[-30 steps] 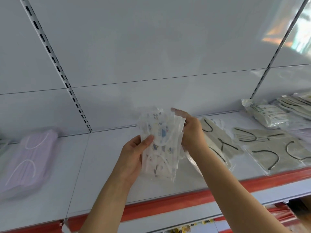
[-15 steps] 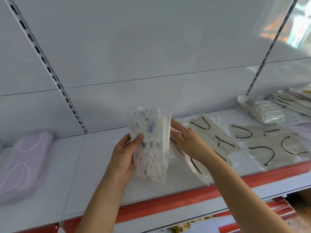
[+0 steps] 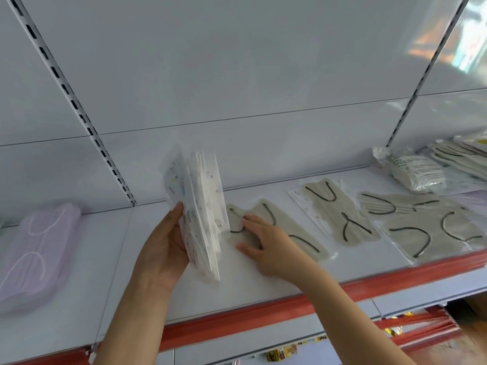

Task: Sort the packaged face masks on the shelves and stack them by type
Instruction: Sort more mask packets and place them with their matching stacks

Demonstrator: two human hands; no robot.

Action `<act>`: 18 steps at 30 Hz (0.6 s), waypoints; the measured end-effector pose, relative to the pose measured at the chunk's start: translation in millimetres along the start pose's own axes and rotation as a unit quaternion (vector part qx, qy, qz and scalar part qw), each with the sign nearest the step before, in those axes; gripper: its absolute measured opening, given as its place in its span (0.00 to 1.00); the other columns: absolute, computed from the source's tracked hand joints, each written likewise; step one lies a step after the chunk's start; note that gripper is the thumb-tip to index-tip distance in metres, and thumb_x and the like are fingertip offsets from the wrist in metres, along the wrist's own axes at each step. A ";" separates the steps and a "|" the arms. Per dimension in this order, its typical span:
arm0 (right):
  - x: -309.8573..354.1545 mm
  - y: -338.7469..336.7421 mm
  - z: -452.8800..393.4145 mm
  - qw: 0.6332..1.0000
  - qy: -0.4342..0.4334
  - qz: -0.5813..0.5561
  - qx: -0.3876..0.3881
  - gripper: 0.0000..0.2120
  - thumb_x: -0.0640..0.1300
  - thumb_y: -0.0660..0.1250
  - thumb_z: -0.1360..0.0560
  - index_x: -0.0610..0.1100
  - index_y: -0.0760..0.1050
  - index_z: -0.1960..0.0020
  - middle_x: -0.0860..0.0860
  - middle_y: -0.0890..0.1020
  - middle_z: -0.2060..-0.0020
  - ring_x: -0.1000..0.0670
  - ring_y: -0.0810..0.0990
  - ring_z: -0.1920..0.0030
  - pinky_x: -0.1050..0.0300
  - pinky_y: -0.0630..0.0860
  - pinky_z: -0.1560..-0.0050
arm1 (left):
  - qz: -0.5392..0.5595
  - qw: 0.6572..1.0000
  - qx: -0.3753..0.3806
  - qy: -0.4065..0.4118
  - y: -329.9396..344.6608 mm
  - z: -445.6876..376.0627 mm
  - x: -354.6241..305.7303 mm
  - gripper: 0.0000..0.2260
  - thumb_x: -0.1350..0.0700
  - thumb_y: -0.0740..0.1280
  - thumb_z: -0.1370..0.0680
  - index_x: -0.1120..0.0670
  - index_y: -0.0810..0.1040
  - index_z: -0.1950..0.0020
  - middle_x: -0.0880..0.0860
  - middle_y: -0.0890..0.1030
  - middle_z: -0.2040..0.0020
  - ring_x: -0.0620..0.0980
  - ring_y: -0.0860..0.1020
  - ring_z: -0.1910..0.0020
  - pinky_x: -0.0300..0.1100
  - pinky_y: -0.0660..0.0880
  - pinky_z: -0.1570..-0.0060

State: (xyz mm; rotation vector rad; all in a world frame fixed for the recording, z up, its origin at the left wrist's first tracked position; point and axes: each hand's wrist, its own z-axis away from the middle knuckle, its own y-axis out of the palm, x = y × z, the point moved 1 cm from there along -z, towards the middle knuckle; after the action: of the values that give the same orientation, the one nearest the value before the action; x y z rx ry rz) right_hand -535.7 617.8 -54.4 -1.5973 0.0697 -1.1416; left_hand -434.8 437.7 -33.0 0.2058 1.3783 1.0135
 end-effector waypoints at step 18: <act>-77.2 -65.1 38.0 0.903 0.235 0.103 -0.345 0.13 0.49 0.63 0.19 0.41 0.81 0.50 0.44 0.83 0.46 0.41 0.79 0.45 0.53 0.71 0.54 | -0.012 0.999 -0.007 -0.051 7.8 7.2 2.9 0.15 0.50 0.68 0.24 0.55 0.83 0.40 0.53 0.87 0.51 0.51 0.87 0.59 0.47 0.83 0.67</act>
State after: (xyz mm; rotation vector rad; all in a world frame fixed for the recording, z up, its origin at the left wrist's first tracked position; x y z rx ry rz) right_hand -582.9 714.6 -48.4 -1.8100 1.0385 -1.3941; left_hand -432.6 447.4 -28.2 0.2271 1.2776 0.9806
